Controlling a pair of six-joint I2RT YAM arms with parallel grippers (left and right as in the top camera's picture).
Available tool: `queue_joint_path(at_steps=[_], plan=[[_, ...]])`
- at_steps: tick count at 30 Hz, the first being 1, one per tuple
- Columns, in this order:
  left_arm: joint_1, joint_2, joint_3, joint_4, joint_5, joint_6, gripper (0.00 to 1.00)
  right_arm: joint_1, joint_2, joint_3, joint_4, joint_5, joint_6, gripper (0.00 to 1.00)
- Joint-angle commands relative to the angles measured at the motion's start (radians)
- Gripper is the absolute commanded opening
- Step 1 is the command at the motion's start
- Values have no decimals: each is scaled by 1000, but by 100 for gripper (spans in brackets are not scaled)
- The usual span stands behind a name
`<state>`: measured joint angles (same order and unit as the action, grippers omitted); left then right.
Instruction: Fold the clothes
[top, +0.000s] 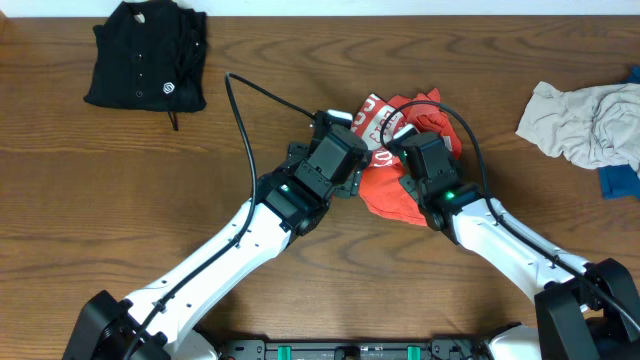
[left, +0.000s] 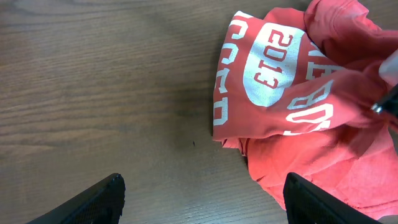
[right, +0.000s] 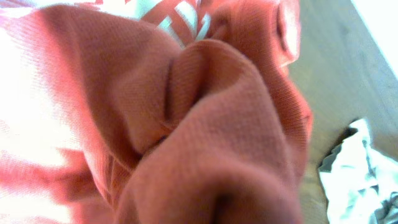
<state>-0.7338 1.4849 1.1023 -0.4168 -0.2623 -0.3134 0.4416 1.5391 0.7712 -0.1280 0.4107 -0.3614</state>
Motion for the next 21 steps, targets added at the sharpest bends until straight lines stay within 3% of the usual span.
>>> queue_joint_path(at_steps=[1, 6, 12, 21], plan=[[5, 11, 14, -5, -13, 6, 82, 39, -8, 23, 55, 80, -85, 4], [5, 11, 14, -6, -13, 6, 82, 99, -8, 23, 219, 219, -193, 1], [5, 11, 14, -14, -13, 6, 82, 109, -8, 23, 404, 222, -277, 1], [5, 11, 14, -29, -13, 6, 82, 109, -8, 23, 853, 220, -459, 1]])
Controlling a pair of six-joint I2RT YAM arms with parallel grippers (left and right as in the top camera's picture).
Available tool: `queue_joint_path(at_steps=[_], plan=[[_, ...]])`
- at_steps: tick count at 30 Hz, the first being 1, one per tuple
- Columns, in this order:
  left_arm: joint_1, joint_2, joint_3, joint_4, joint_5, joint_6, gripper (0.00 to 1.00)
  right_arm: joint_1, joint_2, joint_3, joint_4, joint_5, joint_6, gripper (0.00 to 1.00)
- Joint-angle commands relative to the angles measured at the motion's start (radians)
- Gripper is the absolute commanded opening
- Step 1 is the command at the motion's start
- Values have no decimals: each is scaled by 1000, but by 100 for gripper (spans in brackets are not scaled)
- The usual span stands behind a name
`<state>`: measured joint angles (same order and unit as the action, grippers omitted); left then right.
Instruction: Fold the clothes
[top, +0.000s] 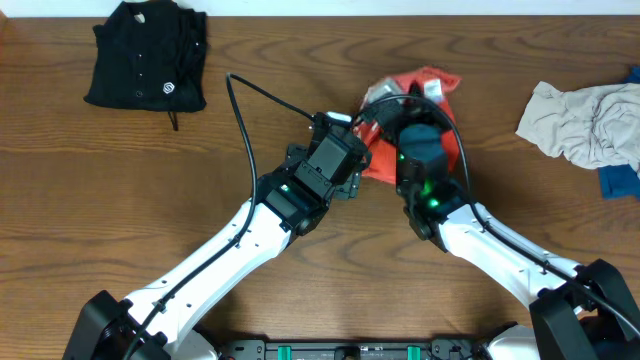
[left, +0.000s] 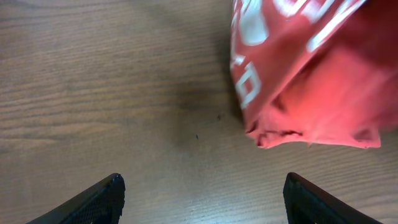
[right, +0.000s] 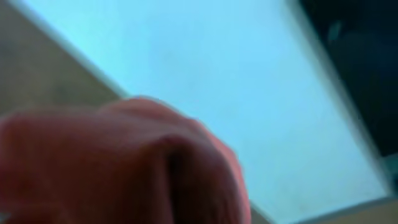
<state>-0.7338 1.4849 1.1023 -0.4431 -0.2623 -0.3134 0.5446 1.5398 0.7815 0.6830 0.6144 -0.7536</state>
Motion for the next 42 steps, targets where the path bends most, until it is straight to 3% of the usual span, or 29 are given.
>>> queue_joint_path(at_steps=[1, 4, 12, 21, 27, 31, 35, 38, 42], plan=[[5, 11, 14, -2, -13, 6, 82, 6, -8, 13, 50, 12, -66, 1], [5, 11, 14, -2, -13, 6, 82, 5, -8, 13, -15, -3, 0, 1], [5, 11, 14, -5, -13, 6, 82, -32, 26, 12, -350, -107, 373, 1], [5, 11, 14, -16, -13, 6, 82, -91, 145, 9, -416, -63, 484, 1], [5, 11, 14, -24, -13, 6, 82, -89, 141, 9, -447, 140, 622, 1], [5, 11, 14, -23, -13, 6, 82, -64, 108, 10, -448, 214, 626, 1], [5, 11, 14, -20, -13, 6, 82, -20, 55, 9, -461, 212, 626, 8], [5, 11, 14, -21, -13, 6, 82, 18, 13, 10, -531, 211, 626, 15], [5, 11, 14, -21, -13, 6, 82, 60, -45, 10, -738, 192, 747, 12]])
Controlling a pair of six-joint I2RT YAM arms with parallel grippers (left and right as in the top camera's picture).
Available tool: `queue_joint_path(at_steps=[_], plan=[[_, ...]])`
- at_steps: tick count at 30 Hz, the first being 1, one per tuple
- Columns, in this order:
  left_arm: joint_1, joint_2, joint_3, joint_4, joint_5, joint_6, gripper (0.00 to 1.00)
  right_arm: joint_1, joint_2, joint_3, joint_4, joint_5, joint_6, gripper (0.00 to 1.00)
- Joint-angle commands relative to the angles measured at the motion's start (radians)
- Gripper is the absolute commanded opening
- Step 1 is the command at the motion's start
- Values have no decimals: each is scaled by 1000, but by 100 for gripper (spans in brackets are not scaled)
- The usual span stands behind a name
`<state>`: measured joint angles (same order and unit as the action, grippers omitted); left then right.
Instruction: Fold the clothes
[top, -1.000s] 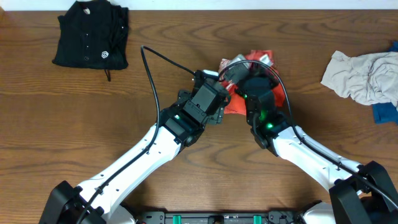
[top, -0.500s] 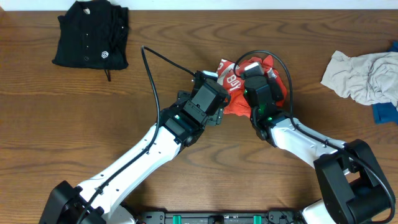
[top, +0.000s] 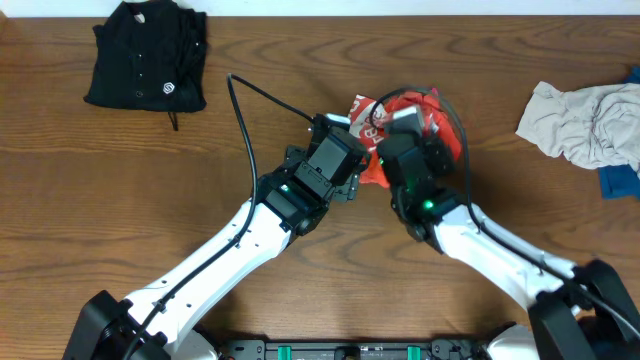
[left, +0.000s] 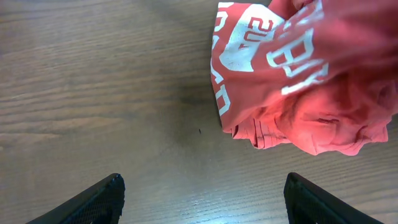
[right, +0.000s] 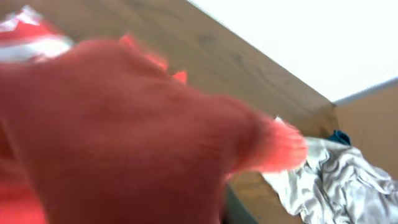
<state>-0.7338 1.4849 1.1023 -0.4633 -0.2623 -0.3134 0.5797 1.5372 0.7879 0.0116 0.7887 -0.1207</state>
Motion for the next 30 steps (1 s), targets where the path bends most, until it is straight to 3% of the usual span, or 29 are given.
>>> queue_joint_path(at_steps=[1, 6, 7, 10, 11, 21, 25, 30], plan=[[5, 11, 14, 0, -13, 6, 82, 26, -55, 3, -126, -5, 169, 13], [5, 11, 14, 0, -13, 6, 82, 14, -75, 3, -319, -84, 333, 16], [5, 11, 14, 0, -13, 6, 82, 8, -75, 3, -345, -83, 355, 20], [5, 11, 14, 0, -13, 6, 82, -12, -75, 3, -373, -83, 378, 65], [5, 11, 14, 0, -13, 6, 82, -19, -75, 3, -373, -83, 378, 70], [5, 11, 14, -14, -13, 6, 82, -71, -97, 17, -388, -183, 465, 72], [5, 11, 14, -15, -64, 6, 82, -76, -167, 72, -385, -346, 465, 67], [5, 11, 14, -15, -95, 6, 83, -76, -277, 149, -391, -391, 464, 60]])
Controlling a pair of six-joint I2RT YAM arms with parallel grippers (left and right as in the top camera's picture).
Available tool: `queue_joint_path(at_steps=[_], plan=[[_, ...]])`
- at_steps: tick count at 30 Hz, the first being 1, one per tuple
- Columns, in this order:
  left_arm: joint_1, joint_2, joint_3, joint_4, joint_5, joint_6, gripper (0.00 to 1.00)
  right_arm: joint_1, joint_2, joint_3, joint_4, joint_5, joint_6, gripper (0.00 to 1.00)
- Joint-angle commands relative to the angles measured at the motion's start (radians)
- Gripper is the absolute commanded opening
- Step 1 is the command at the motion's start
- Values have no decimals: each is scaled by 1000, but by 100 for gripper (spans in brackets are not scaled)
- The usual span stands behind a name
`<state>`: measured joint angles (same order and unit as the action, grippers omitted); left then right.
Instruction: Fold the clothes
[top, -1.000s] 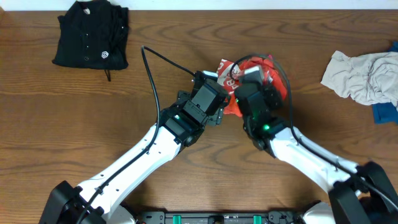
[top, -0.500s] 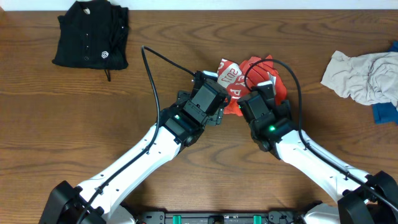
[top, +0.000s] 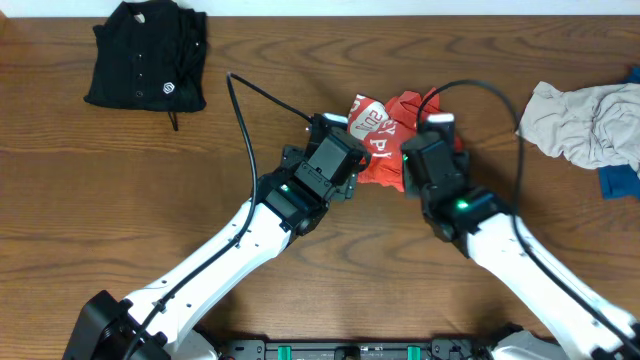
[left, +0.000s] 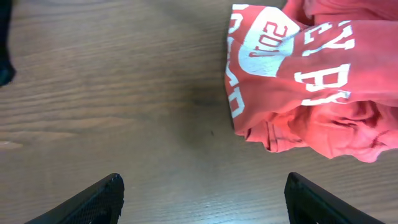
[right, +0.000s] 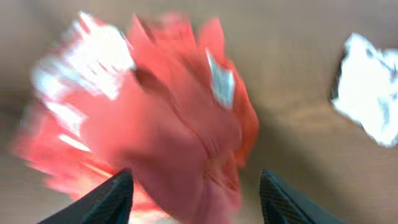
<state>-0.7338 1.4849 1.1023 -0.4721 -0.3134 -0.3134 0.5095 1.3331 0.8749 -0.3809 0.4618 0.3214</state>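
Observation:
A red shirt (top: 385, 135) with white print lies crumpled on the wooden table (top: 120, 200) at mid-back. My left gripper (left: 202, 199) is open over bare wood, with the red shirt (left: 311, 87) ahead to its right. In the overhead view the left gripper (top: 348, 148) sits at the shirt's left edge. My right gripper (right: 196, 186) is open above the red shirt (right: 174, 124), nothing between its fingers; that view is blurred. From overhead the right gripper (top: 425, 140) is over the shirt's right side, its fingers hidden by the wrist.
A folded black garment (top: 148, 55) lies at the back left. A crumpled beige garment (top: 585, 120) and a blue cloth (top: 620, 180) lie at the right edge. The beige garment (right: 367, 87) also shows in the right wrist view. A black cable (top: 245, 110) arcs over the left arm.
My right gripper was shut on the red shirt, cloth filling its view; now it is open and a little further right, and the shirt lies in a heap. The left gripper stays open.
The right gripper was first buried in the red shirt on the table. Then it held the shirt raised and bunched toward the back. A second ago it still held it, lower. Now the shirt lies released and crumpled, while the left gripper has stayed open beside it.

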Motion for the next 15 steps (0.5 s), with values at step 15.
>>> queue_joint_path(at_steps=[15], plan=[[50, 89, 14, 203, 35, 6, 83, -16, -39, 82, 45, -215, 22, 20]])
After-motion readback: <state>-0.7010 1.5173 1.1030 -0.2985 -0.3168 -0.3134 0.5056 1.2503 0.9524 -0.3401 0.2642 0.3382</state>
